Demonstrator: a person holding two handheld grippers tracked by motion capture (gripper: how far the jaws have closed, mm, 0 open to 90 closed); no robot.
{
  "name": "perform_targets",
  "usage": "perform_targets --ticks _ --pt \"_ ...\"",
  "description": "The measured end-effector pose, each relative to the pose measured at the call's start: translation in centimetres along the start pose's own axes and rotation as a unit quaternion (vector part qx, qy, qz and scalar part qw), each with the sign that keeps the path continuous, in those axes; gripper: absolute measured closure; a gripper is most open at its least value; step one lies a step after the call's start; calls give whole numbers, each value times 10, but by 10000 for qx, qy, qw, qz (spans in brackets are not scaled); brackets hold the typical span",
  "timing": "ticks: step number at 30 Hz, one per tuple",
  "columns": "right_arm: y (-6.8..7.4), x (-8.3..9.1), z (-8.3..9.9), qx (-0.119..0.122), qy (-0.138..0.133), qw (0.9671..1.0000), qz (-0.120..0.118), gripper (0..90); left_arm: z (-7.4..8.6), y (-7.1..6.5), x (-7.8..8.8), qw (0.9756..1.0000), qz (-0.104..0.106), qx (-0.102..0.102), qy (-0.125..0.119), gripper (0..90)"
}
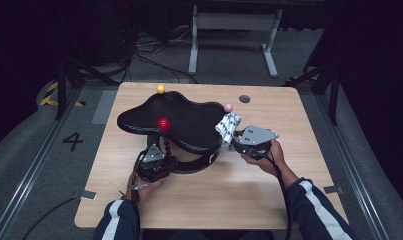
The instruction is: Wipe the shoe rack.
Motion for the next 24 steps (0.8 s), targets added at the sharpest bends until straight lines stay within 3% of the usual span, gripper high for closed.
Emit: perform_targets --ticks 2,14,19,24 --pt "6 5 -7 93 -45 9999 -48 761 -1 0 -1 10000 6 28 -85 739" --pt "34 37 -32 451 -421 9976 -308 754 -1 0 -1 10000 5 25 -64 739" --pt "48 51 -50 583 -663 9949 -482 749 -1 0 -1 10000 -6 33 -72 738" --pt "54 56 -60 661 -851 9929 -506 747 -1 0 -1 10000 -8 34 -77 738"
Point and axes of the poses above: each handheld gripper's, and its own axes: x roughly backward along the jaws, z roughly out of its underside, y roughly to its left, the point moved 8 cm from there along -x, roughly forward along the jaws
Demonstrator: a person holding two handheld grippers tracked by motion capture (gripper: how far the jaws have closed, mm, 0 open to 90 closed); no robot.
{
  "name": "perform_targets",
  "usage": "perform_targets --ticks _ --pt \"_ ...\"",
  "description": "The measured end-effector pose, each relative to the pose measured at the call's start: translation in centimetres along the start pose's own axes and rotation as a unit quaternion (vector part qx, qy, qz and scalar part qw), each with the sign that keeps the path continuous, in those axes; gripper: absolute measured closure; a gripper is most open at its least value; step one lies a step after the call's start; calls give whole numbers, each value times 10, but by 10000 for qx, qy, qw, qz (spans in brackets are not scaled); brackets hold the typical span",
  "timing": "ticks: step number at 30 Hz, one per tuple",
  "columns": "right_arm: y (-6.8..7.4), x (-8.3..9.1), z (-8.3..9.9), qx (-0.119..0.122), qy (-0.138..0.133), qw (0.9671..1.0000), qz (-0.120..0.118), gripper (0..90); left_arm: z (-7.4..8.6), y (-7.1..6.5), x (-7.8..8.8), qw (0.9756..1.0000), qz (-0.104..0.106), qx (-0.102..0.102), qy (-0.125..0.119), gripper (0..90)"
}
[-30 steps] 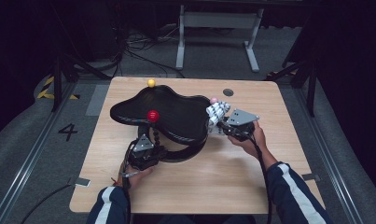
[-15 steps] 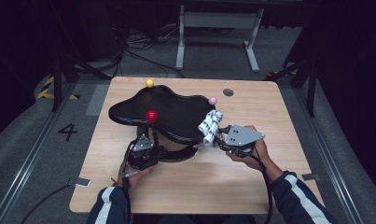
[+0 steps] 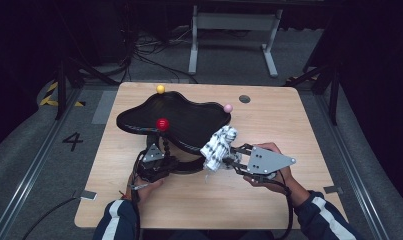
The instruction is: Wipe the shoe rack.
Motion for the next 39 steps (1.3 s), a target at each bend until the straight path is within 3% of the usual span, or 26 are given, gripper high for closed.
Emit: perform_targets --ticks 8,12,18,21,23,24,26,28,29,31,32,33,34,36,37,38,39 --pt "-8 -2 13 45 141 9998 146 757 0 0 0 10000 -9 -4 7 738" --pt "-19 -9 32 -108 356 9989 276 765 0 0 0 10000 -8 -5 6 738" --pt "-41 -29 69 -516 752 9944 529 767 0 0 0 10000 -5 -10 20 738" --pt "-48 -34 78 -552 878 9927 620 767 0 0 0 10000 -5 -12 20 738" --pt "-59 -44 95 -587 1132 9886 799 766 0 0 0 10000 -7 -8 13 738" --pt "-59 -44 95 -587 1132 9886 799 766 0 0 0 10000 -7 -8 13 738" --pt "-66 -52 110 -843 1366 9837 813 761 0 0 0 10000 -5 -8 0 738" --pt "-71 -56 122 -861 1529 9803 906 762 0 0 0 10000 -2 -10 1 738" --pt "-77 -60 134 -1073 1646 9763 906 761 0 0 0 10000 2 -11 16 738" --pt "-84 -64 147 -1187 1828 9706 1022 760 0 0 0 10000 7 -6 19 738" --pt "-84 -64 147 -1187 1828 9706 1022 760 0 0 0 10000 7 -6 19 738" --pt "-87 -66 152 -1283 1881 9682 1038 759 0 0 0 10000 4 -4 7 738" --pt "-91 -71 165 -1507 1993 9625 1052 759 0 0 0 10000 1 -4 -1 738" --pt "-92 -73 169 -1482 2062 9615 1053 757 0 0 0 10000 1 -5 -2 738" --pt "-93 -77 178 -1429 2230 9584 1068 755 0 0 0 10000 2 -5 6 738" --pt "-92 -81 187 -1580 2330 9545 981 754 0 0 0 10000 3 -6 8 738" --pt "-92 -81 187 -1580 2330 9545 981 754 0 0 0 10000 3 -7 9 738"
Point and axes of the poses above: each handheld gripper's, and its own axes: x roughly backward along the jaws, z roughly out of its underside, y roughly to its left, the point moved 8 cm from there along -x, roughly forward along the jaws
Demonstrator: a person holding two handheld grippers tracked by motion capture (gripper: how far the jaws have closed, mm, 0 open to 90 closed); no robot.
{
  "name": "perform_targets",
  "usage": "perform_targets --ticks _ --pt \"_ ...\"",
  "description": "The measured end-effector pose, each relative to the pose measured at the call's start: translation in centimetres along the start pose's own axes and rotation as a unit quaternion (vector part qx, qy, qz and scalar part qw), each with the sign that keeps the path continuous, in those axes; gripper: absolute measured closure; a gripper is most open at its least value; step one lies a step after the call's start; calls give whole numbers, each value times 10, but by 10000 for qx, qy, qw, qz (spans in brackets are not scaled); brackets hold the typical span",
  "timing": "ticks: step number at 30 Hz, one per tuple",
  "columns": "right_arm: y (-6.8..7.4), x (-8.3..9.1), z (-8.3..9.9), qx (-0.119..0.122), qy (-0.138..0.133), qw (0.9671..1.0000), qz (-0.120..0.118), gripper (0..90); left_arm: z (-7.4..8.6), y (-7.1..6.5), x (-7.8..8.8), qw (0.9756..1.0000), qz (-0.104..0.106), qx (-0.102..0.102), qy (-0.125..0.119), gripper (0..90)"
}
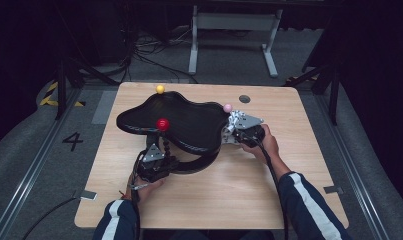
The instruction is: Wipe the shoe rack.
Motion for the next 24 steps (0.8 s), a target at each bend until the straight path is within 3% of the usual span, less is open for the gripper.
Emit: perform_targets --ticks 2,5,8,18,24 --pt "0 -8 8 -173 158 9997 -87 753 0 0 0 10000 2 1 8 738" --pt "3 -11 10 -262 125 9994 -209 756 0 0 0 10000 1 2 0 738" --pt "17 -12 7 -192 -33 9988 -456 756 0 0 0 10000 1 4 -3 738" --pt "41 -19 -5 -29 -212 9983 -546 731 1 0 1 10000 -18 -3 60 737" --pt "41 -24 -7 -161 -284 9984 -457 744 0 -1 0 10000 -29 8 -25 736"
Point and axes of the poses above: each handheld gripper's, and its own axes: x roughly backward along the jaws, z roughly out of its underside, y roughly to its left, the point moved 8 cm from there along -x, roughly forward along the jaws
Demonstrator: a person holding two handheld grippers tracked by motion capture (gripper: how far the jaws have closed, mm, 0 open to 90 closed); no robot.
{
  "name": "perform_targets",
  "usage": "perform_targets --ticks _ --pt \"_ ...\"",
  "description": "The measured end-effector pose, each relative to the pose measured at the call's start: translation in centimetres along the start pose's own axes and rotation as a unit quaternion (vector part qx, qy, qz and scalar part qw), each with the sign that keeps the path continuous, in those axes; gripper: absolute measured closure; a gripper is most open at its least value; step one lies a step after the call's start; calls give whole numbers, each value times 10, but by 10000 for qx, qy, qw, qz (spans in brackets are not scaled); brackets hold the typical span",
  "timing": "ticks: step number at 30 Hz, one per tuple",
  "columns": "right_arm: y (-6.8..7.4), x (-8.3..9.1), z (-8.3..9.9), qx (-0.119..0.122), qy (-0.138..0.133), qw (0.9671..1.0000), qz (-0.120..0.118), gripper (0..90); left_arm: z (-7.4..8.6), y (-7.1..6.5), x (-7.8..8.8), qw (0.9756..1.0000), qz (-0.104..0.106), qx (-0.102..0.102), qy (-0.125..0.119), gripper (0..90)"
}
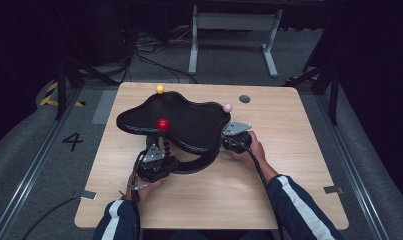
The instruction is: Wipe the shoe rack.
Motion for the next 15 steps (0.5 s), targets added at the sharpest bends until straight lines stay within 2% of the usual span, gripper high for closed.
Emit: perform_targets --ticks 2,4,7,10,11,13,15 --pt "1 -1 -1 73 21 9999 121 754 0 0 0 10000 0 9 -19 734" --pt "4 -1 0 63 -10 9999 120 768 0 0 0 10000 1 9 -19 731" --pt "9 1 -1 105 -58 9999 -61 772 0 0 0 10000 2 4 -12 730" --pt "20 5 -2 278 -61 9992 -272 773 0 0 0 10000 -5 8 -17 728" --pt "20 5 -2 278 -61 9992 -272 773 0 0 0 10000 -5 8 -17 728" --pt "30 7 -3 501 -89 9979 -406 772 0 0 0 10000 -16 12 -12 719" --pt "40 8 -6 588 -121 9969 -507 771 0 0 0 10000 -18 3 -9 720"
Point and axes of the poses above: each handheld gripper's, and its own axes: x roughly backward along the jaws, z roughly out of its underside, y roughly to its left, the point moved 8 cm from there along -x, roughly forward along the jaws
